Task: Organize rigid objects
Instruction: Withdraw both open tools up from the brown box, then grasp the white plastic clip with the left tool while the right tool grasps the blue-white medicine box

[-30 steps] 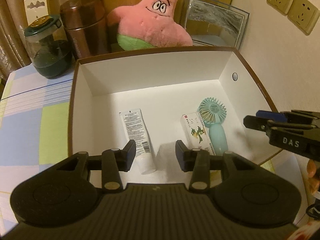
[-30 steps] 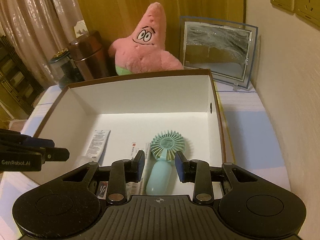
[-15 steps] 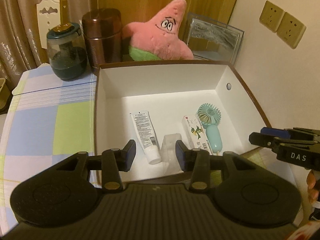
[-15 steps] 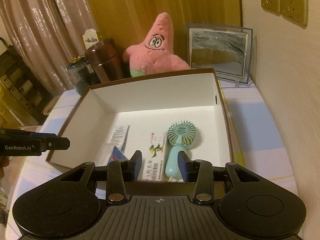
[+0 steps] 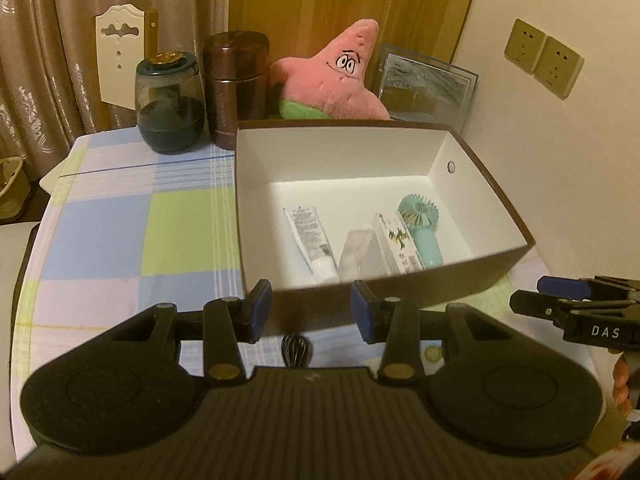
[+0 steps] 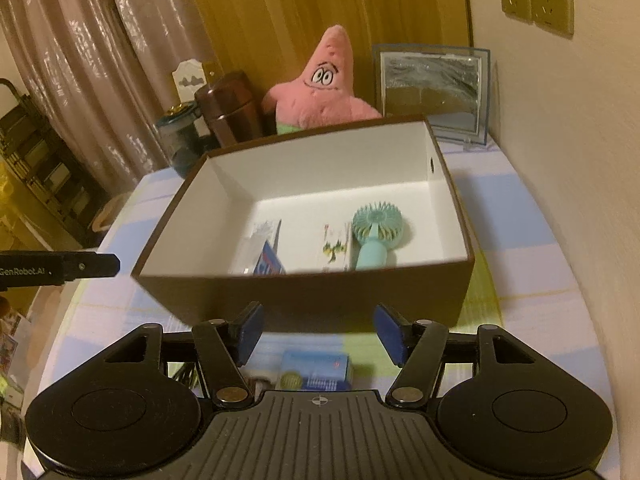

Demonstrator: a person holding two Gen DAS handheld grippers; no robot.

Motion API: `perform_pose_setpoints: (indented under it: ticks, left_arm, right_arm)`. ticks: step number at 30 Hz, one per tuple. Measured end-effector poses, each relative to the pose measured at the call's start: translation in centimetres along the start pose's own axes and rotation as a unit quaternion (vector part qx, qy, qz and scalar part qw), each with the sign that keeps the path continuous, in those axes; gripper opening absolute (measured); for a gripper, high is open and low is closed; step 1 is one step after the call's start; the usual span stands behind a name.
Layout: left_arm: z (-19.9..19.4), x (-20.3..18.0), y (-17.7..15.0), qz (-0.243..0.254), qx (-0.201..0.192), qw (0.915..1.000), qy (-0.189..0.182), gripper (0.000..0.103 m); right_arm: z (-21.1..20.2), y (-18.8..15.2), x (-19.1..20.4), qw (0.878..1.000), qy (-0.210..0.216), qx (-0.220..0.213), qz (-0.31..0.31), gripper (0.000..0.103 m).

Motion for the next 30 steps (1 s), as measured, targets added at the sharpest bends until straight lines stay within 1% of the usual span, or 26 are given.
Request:
perform_pose_setpoints:
  ticks: [6,14,15,17,19,24,30]
  left_arm:
    - [-1.9,0.5,-2.4,0.001,0.006,1.0,-0.002,0.04]
    - [-3.1,1.0,-6.3,-0.001,0.033,0.9995,-0.002,0.04]
    - [-3.2,1.0,-6.8,0.0,0.036,0.9993,-0.002,0.041]
    - [-3.2,1.0,-7.8,0.003,0.044,0.999,-0.001,0.045]
    - [-3.2,1.0,-8.8,0.005,0.053,0.9986,0.0,0.045]
    - [-2.8,0.5,-11.1,0.006,0.078,0.9969,-0.009,0.045]
    - [-2.0,-0.7,-13.0,0.028,0.084,0.9958,-0.021,0.047]
  right_arm:
    - [-1.1,-2.7,0.7,1.0,0.0,0.02,0.007,0.062]
    - [-1.2,-6.8,1.8,0.998,0.006,0.065,0.006,0.062]
    - [-1.2,-7.2,1.9,0.998,0.005,0.07,0.004,0.062]
    - [-1.2,-8.2,2.3,0.997,0.006,0.081,0.002,0.062]
    - [-1.1,-9.0,2.5,0.996,0.008,0.09,0.003,0.062]
    - [-0.8,-10.4,2.8,0.994,0.003,0.108,0.004,0.062]
    - [-0.4,-11.1,2.5,0.992,-0.009,0.122,0.007,0.064]
Point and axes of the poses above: each gripper's, at about its wrist camera, not at the fingertips, and z roughly the way its jaws point, x to its left, y to its top, the point moved 6 cm from there along z, roughly the way its jaws point, and after that the axes turned 11 degrees about -x, right-handed, at the moved point
